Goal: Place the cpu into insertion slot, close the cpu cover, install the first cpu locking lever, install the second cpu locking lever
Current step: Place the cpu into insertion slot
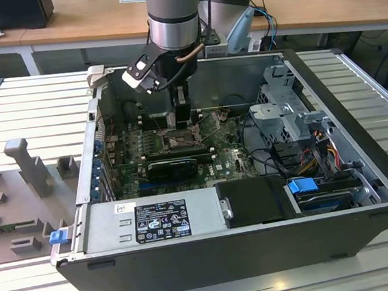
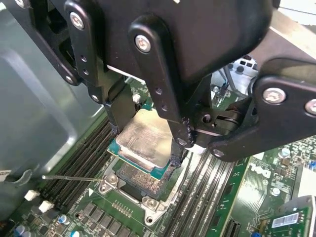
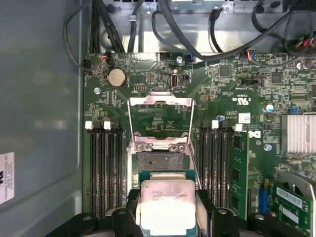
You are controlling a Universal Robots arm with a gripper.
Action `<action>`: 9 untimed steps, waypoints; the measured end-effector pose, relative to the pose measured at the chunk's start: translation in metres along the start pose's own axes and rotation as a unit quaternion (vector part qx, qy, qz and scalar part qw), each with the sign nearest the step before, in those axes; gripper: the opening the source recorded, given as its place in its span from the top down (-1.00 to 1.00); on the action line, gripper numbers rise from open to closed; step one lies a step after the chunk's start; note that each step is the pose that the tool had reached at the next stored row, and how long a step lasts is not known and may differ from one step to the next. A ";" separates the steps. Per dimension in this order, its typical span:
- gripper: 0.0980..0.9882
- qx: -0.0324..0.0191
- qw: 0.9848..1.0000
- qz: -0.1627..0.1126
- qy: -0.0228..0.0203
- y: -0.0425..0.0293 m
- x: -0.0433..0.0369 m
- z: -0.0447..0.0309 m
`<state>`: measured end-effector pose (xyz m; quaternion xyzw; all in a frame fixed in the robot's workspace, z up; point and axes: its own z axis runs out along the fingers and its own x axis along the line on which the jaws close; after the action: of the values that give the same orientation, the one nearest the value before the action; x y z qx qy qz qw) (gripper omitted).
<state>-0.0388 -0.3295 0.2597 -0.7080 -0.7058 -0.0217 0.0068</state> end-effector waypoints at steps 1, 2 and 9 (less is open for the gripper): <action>0.02 0.000 1.000 0.000 -0.001 -0.0002 0.0000 0.0008; 0.02 0.000 1.000 0.000 -0.004 -0.0002 -0.0001 0.0014; 0.02 0.000 1.000 -0.001 -0.008 -0.0004 0.0019 0.0162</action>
<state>-0.0389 -0.3269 0.2437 -0.7077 -0.7063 -0.0163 0.0014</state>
